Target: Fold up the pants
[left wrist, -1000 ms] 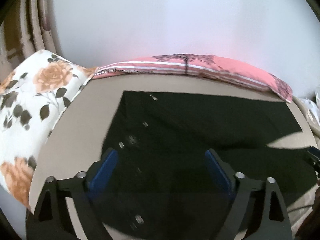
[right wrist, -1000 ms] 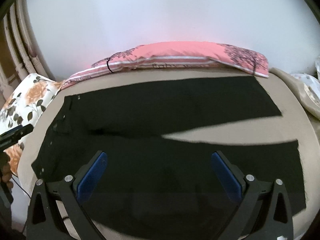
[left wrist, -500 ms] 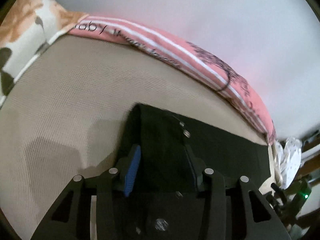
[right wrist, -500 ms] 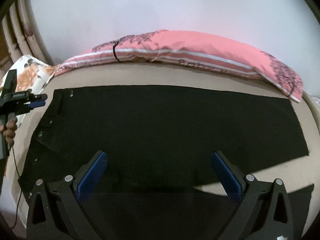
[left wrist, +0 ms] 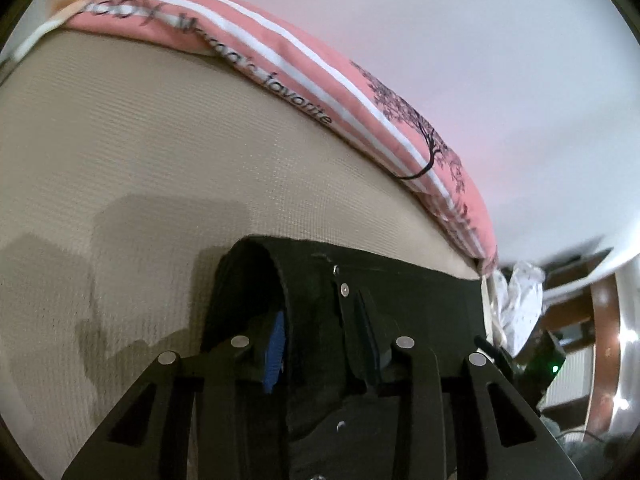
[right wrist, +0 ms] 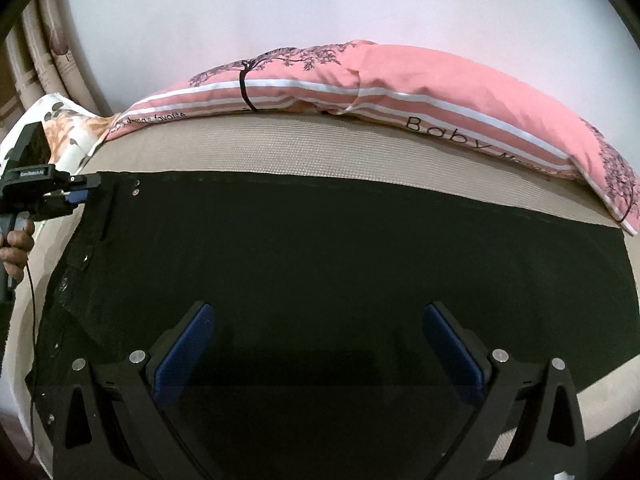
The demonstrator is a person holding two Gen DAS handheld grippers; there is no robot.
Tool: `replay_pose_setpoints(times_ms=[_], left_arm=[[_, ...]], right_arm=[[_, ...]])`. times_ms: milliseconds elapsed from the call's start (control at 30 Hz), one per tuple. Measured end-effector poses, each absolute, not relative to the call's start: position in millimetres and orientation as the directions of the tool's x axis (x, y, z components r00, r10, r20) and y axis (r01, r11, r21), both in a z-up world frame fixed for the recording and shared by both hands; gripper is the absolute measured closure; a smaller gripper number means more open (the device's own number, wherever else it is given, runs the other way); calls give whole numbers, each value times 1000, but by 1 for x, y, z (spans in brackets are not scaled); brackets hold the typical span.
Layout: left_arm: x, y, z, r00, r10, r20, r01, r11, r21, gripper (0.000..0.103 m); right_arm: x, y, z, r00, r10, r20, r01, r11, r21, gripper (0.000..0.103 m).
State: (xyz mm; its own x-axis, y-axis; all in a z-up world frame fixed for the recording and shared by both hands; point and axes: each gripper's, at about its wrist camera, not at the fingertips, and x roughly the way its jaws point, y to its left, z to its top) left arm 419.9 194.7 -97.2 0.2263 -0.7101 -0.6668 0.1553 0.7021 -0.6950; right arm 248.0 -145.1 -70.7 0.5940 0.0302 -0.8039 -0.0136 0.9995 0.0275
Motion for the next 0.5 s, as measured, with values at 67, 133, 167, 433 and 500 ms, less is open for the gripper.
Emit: replay_pose_setpoints(times_ms=[67,133,167,433,500], left_arm=[[430,188,-101,207,-712,-671,163,701,-694,69],[437,182,-104,187,-717,-671,168,697,-697,69],[437,180,-105,181,-717,-673,172,697,-696,69],[437,168,-110,230,-709,-666,165,703,-692,86],[428,171,-100,262,-700,-664,195,712,-674,94]], right_arm=[[252,-145,-73,590,28,-807,-21,1000,20,0],[257,-146,-74,591,31,-806,-29,999,17,0],[259,-148,-73,592,38,-805,-38,999,19,0],[280,-165,-71,573,118,-811,-132,990,51,0],[290,-170,-69,551,162,-819,-190,980,66,0]])
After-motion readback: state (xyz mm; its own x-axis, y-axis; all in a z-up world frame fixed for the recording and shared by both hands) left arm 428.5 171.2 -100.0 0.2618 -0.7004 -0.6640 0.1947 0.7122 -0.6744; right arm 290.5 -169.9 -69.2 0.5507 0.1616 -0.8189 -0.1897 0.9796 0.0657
